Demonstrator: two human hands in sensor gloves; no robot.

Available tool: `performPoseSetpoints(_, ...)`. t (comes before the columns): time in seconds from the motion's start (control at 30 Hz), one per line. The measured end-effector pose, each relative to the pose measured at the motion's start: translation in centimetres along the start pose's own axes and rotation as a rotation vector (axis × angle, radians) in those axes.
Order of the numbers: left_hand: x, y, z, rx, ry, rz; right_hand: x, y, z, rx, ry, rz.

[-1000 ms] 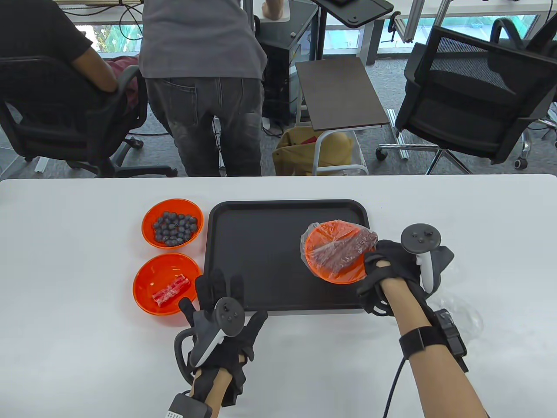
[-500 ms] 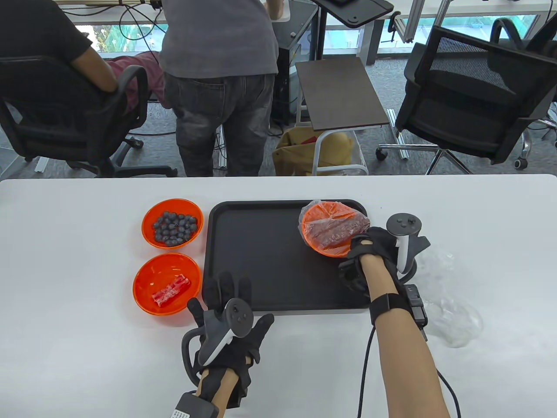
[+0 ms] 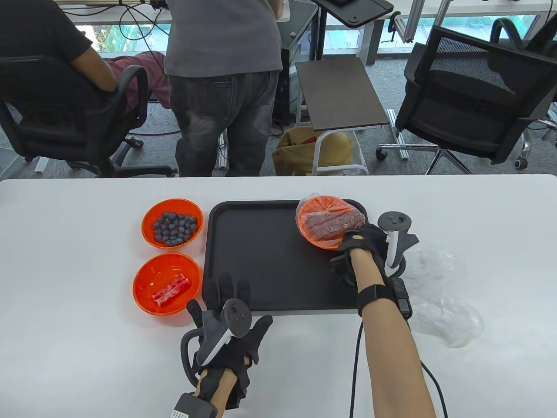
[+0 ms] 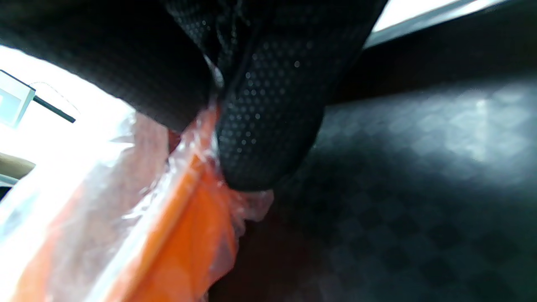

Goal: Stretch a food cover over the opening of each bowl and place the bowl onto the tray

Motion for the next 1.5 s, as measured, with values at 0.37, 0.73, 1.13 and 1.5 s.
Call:
performPoseSetpoints(0.37, -0.1, -0.2, 0.1, 0.017, -0.005, -0.004, 0.0, -0.6, -0.3, 0.0, -0.013, 0.029)
performPoseSetpoints(0.73, 0.1, -0.2, 0.2, 0.039, 0.0, -0.017, 0.7, -3.2, -2.2, 0.036, -0.107, 0.082)
performPoseSetpoints(1.13, -0.8, -0.5, 0.5, 0.08, -0.009, -0.003, 0.7, -5.1, -11.9, 0.144, -0.72, -0.445)
performPoseSetpoints(1.5, -2.9, -1.5, 0.8, 0.101, -0.063, 0.102, 8.1, -2.2, -17.1, 0.013, -0.981, -0.728)
Point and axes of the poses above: the tracker on the back of each hand, its own x axis roughly to the little-finger side, its own z axis roughly from the wrist to the fingertips, y = z × x, the point moved 1 cm from there along z, roughly from the wrist to the fingertips, and after that the axes turned 4 degrees about y, right-handed, at the moved point
